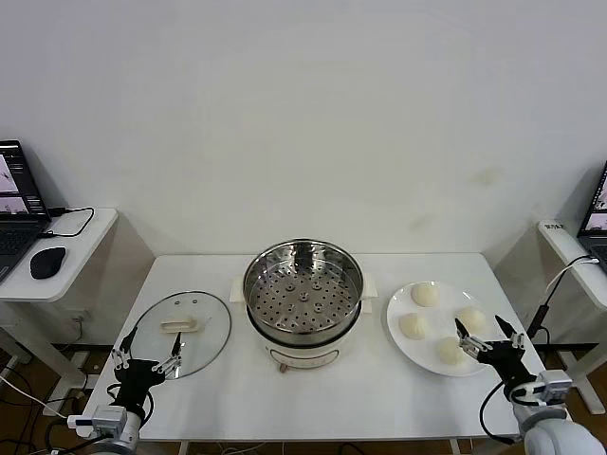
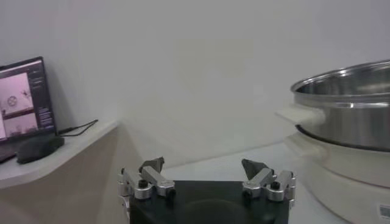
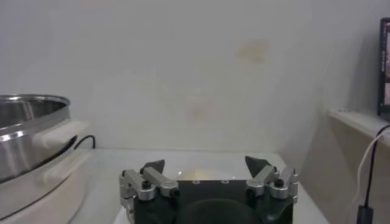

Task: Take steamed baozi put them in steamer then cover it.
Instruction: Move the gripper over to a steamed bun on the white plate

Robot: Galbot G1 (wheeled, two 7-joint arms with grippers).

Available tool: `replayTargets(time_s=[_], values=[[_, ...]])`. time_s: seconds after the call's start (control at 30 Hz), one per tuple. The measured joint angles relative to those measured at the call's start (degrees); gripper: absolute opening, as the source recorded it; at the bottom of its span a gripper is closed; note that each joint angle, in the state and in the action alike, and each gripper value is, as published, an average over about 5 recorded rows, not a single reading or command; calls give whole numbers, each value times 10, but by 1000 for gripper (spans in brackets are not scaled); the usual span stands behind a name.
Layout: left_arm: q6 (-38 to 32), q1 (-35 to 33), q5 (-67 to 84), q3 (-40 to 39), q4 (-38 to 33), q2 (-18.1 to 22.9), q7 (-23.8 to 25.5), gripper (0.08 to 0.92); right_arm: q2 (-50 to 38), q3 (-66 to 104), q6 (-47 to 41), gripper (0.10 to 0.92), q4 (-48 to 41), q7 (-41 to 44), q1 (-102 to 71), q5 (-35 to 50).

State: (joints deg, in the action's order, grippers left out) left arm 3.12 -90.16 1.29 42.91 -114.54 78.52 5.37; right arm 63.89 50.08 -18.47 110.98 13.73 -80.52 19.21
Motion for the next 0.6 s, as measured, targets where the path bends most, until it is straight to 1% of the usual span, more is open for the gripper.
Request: replayTargets(time_s=[0.13, 0.3, 0.47, 0.6], values=[[1, -4, -6, 0, -6, 3, 1, 823, -43, -11, -23, 823, -13, 29, 32, -27], [-1, -16, -17, 3, -20, 3, 1, 823, -121, -56, -50, 823, -48, 95, 110, -87], [-3, -30, -29, 6, -35, 10, -3, 823, -188, -137, -45, 823, -104, 193, 225, -175], [-5, -42, -39, 10, -46, 19, -4, 823, -220, -222, -10, 823, -162, 285, 331, -265]])
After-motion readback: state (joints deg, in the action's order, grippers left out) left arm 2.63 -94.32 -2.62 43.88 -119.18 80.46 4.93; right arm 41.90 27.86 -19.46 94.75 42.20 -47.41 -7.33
